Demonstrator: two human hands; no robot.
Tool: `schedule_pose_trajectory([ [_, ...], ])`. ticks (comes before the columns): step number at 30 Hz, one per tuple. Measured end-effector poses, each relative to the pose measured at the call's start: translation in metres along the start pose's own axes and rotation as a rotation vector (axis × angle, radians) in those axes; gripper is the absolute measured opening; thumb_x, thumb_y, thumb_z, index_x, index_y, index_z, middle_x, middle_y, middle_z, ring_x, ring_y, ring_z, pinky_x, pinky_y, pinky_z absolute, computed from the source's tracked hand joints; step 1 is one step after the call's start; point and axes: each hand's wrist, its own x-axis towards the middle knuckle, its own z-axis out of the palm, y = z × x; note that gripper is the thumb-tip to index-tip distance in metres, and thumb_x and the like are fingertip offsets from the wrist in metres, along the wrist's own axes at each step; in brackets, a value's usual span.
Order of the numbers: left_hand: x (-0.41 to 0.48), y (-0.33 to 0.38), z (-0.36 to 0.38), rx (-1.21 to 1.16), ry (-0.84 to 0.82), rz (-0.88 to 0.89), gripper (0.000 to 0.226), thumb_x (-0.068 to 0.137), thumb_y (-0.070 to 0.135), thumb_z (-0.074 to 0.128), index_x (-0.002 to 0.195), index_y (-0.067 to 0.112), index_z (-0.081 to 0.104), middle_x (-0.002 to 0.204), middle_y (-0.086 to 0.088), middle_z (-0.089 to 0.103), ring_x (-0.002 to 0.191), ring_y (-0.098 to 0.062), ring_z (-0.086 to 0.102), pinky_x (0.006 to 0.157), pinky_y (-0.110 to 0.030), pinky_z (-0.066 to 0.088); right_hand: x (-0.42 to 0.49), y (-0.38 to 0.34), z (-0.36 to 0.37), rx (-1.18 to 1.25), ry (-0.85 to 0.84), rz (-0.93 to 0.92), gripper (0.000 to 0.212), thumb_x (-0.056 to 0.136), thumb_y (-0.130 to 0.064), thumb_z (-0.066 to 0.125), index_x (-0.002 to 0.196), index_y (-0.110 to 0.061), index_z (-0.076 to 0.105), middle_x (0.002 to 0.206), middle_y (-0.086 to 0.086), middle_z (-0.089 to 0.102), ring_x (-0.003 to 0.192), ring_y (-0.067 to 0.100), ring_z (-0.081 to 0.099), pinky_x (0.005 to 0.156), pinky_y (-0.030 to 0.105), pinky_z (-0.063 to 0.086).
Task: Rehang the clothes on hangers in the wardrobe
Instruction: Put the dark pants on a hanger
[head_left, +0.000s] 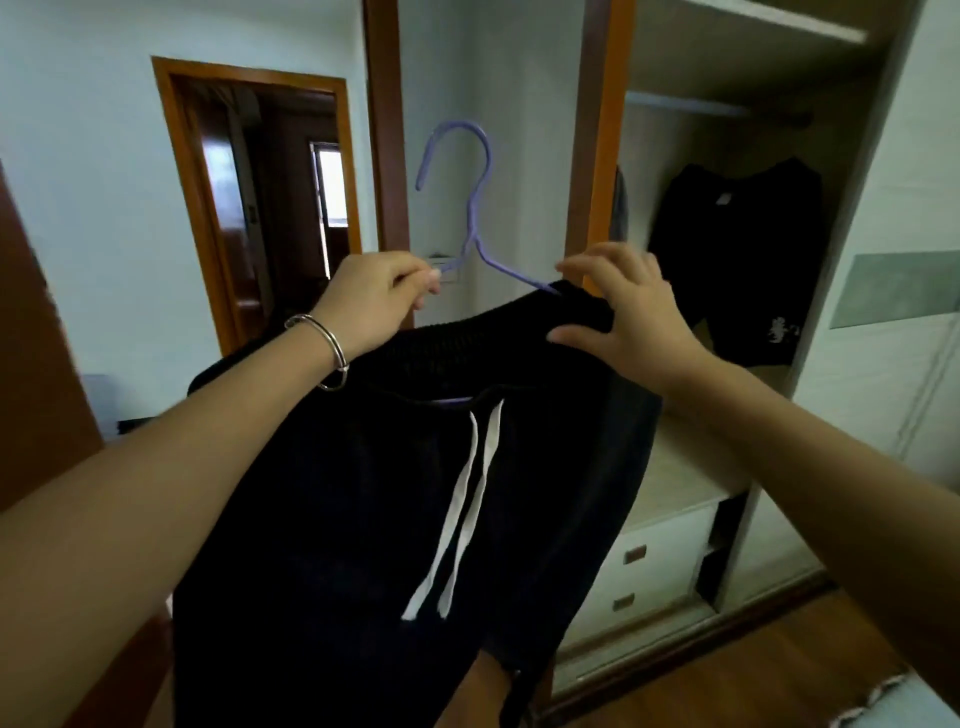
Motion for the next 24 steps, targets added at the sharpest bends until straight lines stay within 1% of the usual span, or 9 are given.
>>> schedule_pose_trajectory([
  [3,0.010,-0.006,0.013,-0.074,-0.074,-0.002,0.028,0.094,0.023,0.045,0.095,0.009,0.068,0.065,0.009,0.055,0.053,0.004,0.051,0.055,-0.002,0.037,-0.007,0.007,0.011,-0.285,-0.147,-0.191,0.062,0.073,-0.065,0.044,0.121,-0.030,0.059,0.121,-0.003,0.058,0.121,0.020,0.032,0.096,0.037,0.021],
  [5,0.017,-0.009,0.019,-0.098,-0.109,0.004,0.026,0.094,0.024,0.045,0.093,0.011,0.068,0.064,0.012,0.053,0.050,0.007,0.050,0.051,-0.001,0.035,-0.008,0.013,0.020,-0.434,-0.142,-0.257,0.052,0.072,-0.063,0.039,0.102,-0.033,0.069,0.100,-0.008,0.066,0.113,0.018,0.034,0.090,0.036,0.019],
  [7,0.023,-0.008,0.022,-0.118,-0.134,0.005,0.026,0.094,0.024,0.044,0.092,0.013,0.068,0.065,0.012,0.053,0.050,0.005,0.050,0.050,-0.002,0.035,-0.005,0.012,0.025,-0.502,-0.137,-0.297,0.038,0.073,-0.057,0.042,0.082,-0.036,0.072,0.085,-0.013,0.066,0.108,0.018,0.041,0.091,0.039,0.020],
  [11,0.032,-0.001,0.025,-0.147,-0.190,-0.015,0.027,0.094,0.028,0.043,0.096,0.015,0.067,0.068,0.013,0.054,0.067,-0.009,0.050,0.064,-0.018,0.038,-0.002,0.015,0.032,-0.526,-0.184,-0.354,0.022,0.075,-0.041,0.066,0.093,-0.031,0.071,0.086,-0.010,0.072,0.102,0.021,0.065,0.102,0.046,0.010],
  [14,0.038,0.007,0.027,-0.139,-0.221,-0.013,0.027,0.094,0.028,0.044,0.098,0.016,0.068,0.068,0.014,0.055,0.069,-0.008,0.051,0.065,-0.015,0.037,0.007,0.005,0.028,-0.374,-0.173,-0.265,0.026,0.091,-0.038,0.048,0.106,-0.027,0.066,0.101,-0.009,0.070,0.108,0.016,0.059,0.104,0.035,0.007],
  [17,0.042,0.013,0.032,-0.132,-0.247,-0.029,0.027,0.093,0.029,0.046,0.099,0.016,0.069,0.068,0.014,0.056,0.080,-0.014,0.055,0.067,-0.021,0.038,0.015,-0.010,0.034,-0.194,-0.158,-0.238,0.030,0.095,-0.038,0.042,0.109,-0.024,0.064,0.105,-0.006,0.069,0.103,0.016,0.059,0.098,0.033,0.027],
  [19,0.044,0.017,0.034,-0.136,-0.258,-0.032,0.028,0.093,0.029,0.046,0.101,0.015,0.069,0.068,0.014,0.056,0.074,-0.009,0.053,0.067,-0.018,0.037,0.016,-0.016,0.039,-0.089,-0.124,-0.222,0.029,0.094,-0.035,0.045,0.105,-0.020,0.067,0.097,0.001,0.072,0.091,0.022,0.065,0.087,0.034,0.043],
  [21,0.045,0.022,0.037,-0.149,-0.262,-0.019,0.029,0.093,0.028,0.046,0.103,0.014,0.068,0.068,0.014,0.055,0.064,-0.001,0.048,0.062,-0.013,0.034,0.015,-0.019,0.042,-0.034,-0.080,-0.180,0.028,0.094,-0.032,0.047,0.101,-0.015,0.068,0.091,0.006,0.073,0.083,0.026,0.066,0.076,0.035,0.044],
  [24,0.045,0.030,0.038,-0.176,-0.251,-0.017,0.028,0.093,0.027,0.046,0.103,0.013,0.068,0.068,0.014,0.055,0.053,0.002,0.045,0.057,-0.011,0.032,0.017,-0.025,0.040,-0.011,-0.063,-0.079,0.030,0.094,-0.031,0.047,0.101,-0.011,0.067,0.090,0.009,0.071,0.081,0.028,0.065,0.072,0.035,0.047],
])
